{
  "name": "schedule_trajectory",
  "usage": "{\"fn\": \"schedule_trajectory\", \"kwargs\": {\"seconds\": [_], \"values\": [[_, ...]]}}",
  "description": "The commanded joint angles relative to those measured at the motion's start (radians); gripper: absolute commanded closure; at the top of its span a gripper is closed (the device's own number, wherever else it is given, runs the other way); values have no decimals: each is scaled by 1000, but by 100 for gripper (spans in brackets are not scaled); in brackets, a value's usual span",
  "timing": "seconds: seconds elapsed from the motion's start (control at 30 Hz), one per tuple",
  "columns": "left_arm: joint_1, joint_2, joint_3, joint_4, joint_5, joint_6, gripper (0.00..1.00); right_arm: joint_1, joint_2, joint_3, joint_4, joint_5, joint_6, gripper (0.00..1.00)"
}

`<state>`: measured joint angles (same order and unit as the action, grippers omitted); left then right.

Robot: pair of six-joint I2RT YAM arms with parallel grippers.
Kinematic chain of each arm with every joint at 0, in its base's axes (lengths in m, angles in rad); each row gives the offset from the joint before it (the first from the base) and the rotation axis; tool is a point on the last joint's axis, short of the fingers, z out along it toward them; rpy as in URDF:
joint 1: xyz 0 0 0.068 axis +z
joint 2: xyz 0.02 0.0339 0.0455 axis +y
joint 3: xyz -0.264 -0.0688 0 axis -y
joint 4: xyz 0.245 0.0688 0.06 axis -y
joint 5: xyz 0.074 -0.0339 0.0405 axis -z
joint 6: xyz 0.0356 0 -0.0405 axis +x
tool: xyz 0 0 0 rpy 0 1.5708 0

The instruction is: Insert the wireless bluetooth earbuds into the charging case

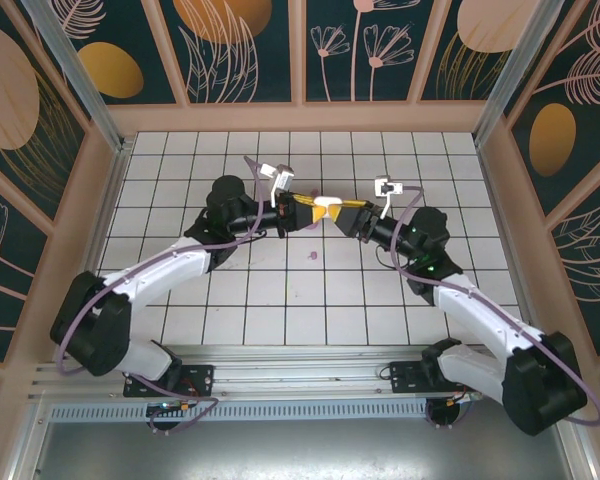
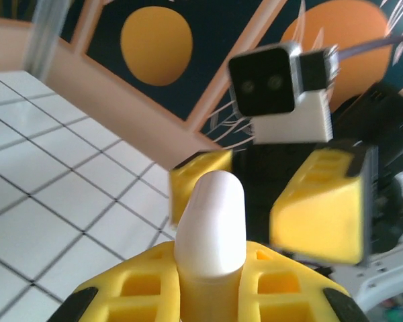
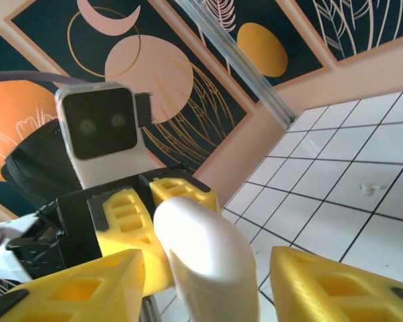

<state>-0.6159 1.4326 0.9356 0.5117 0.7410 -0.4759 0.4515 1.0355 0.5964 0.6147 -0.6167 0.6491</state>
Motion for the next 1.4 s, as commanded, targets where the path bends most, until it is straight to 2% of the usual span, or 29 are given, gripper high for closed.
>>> {"fn": "schedule_trajectory", "kwargs": {"seconds": [0.0, 0.13, 0.27, 0.47, 0.73, 0.93, 1.07, 1.37], "values": [[-4, -71, 23, -228, -129, 283, 100, 5, -71, 77, -207, 40, -141, 42], [-3, -131, 1, -287, -160, 429, 100, 14, -89, 120, -311, 26, -211, 39], [-4, -180, -36, -299, -172, 515, 99, 69, -46, 172, -401, 6, -289, 38], [-3, -220, -77, -304, -64, 647, 98, 127, 35, 223, -478, 48, -355, 38], [-3, -236, -96, -284, 13, 660, 99, 131, 88, 267, -491, 76, -376, 38], [-4, -239, -97, -272, 21, 640, 100, 132, 93, 281, -522, 101, -388, 38], [0, -235, -98, -265, 20, 609, 100, 133, 57, 261, -517, 63, -400, 38], [39, -218, -93, -248, 176, 521, 100, 137, -48, 169, -493, -5, -429, 37]]}}
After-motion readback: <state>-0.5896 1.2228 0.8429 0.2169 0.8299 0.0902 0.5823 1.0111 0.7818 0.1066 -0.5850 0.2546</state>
